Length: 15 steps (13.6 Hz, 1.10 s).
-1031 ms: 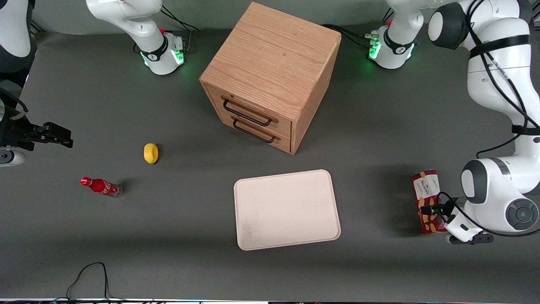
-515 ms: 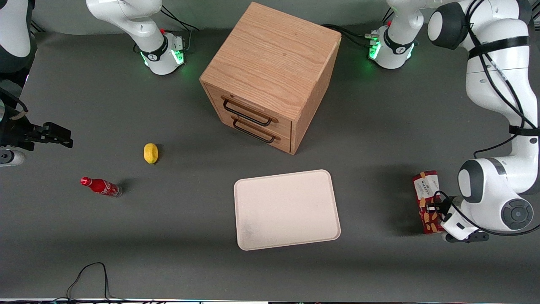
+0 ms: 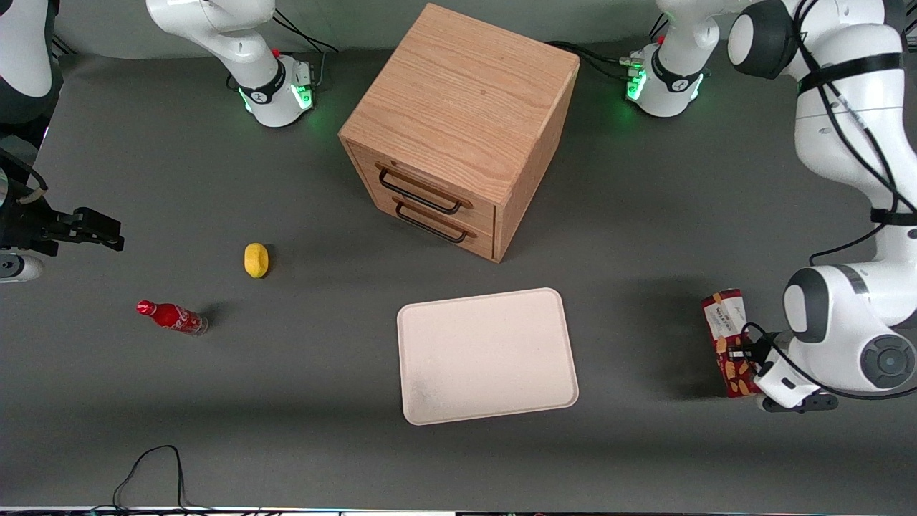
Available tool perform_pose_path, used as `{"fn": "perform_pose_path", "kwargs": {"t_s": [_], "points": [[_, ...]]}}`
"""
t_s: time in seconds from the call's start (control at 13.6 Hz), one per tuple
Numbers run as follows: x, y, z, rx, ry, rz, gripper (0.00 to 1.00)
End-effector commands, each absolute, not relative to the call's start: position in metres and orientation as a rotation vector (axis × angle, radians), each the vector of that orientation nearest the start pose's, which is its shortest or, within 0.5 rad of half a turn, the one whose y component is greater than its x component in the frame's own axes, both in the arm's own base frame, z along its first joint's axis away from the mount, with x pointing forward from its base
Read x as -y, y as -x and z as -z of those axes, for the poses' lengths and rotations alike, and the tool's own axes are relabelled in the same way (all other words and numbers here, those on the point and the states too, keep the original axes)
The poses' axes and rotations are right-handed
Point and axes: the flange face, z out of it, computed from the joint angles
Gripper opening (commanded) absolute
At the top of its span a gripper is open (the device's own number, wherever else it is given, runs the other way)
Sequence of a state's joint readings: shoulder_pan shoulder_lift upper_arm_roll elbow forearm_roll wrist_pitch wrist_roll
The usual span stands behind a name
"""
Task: Place red cookie box on tray
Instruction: 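Close the left gripper on the box end and tip it upright, then carry the upright box with the left gripper over the tray's edge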
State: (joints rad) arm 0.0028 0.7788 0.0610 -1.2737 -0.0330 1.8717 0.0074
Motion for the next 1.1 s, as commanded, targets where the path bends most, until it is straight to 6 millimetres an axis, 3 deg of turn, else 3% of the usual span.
{"fn": "perform_pose_path", "kwargs": {"t_s": [0.0, 0.29, 0.44, 0.74, 0.96, 1.03], "points": [[-0.035, -0.706, -0.37, 0.08, 3.131, -0.275, 0.0], [-0.033, -0.662, -0.487, 0.073, 3.144, -0.309, 0.0], [-0.032, -0.641, -0.528, 0.068, 3.146, -0.317, 0.0], [-0.021, -0.625, -0.554, 0.074, 3.148, -0.335, 0.0], [0.038, -0.626, -0.553, 0.121, 3.141, -0.325, 0.0], [0.075, -0.627, -0.55, 0.149, 3.143, -0.328, 0.0]]}}
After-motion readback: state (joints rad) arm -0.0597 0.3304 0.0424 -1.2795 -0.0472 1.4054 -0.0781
